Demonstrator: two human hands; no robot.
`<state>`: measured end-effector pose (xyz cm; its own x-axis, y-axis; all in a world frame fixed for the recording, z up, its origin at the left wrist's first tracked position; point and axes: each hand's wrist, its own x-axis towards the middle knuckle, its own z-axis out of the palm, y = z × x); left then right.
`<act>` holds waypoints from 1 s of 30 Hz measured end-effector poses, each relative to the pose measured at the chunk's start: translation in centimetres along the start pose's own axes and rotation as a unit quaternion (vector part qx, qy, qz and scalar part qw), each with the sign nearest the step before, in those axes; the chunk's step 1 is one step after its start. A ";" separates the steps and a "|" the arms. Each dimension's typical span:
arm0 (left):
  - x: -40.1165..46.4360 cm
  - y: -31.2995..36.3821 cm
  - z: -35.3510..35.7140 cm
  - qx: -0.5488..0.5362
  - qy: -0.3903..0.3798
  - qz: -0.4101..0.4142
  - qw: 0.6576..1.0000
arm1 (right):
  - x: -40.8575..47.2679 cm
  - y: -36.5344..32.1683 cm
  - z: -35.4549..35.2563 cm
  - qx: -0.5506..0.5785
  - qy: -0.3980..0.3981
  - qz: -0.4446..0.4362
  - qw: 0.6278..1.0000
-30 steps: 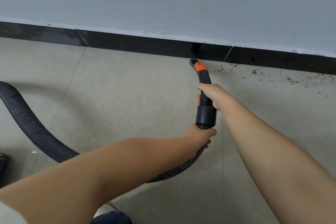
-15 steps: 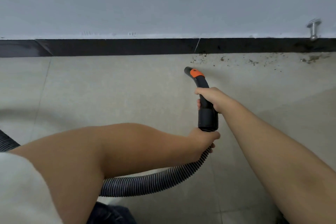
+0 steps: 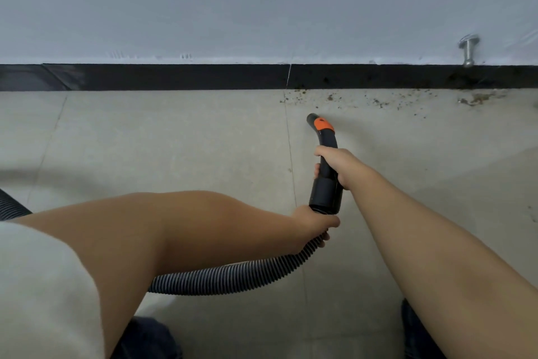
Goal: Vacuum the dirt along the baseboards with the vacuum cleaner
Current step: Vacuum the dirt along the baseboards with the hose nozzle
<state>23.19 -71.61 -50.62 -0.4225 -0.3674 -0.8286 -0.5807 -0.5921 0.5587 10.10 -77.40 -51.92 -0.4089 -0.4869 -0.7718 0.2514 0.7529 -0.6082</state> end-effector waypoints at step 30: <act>3.4 6.4 10.1 -0.083 0.072 -0.012 0.994 | 2.3 -4.4 -8.7 -0.117 -0.084 -0.013 0.990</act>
<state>11.00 -69.40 -49.44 -0.2989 -0.4425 -0.8455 -0.4614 -0.7085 0.5339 0.43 -78.00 -49.41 -0.2552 -0.5600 -0.7882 0.0255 0.8110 -0.5844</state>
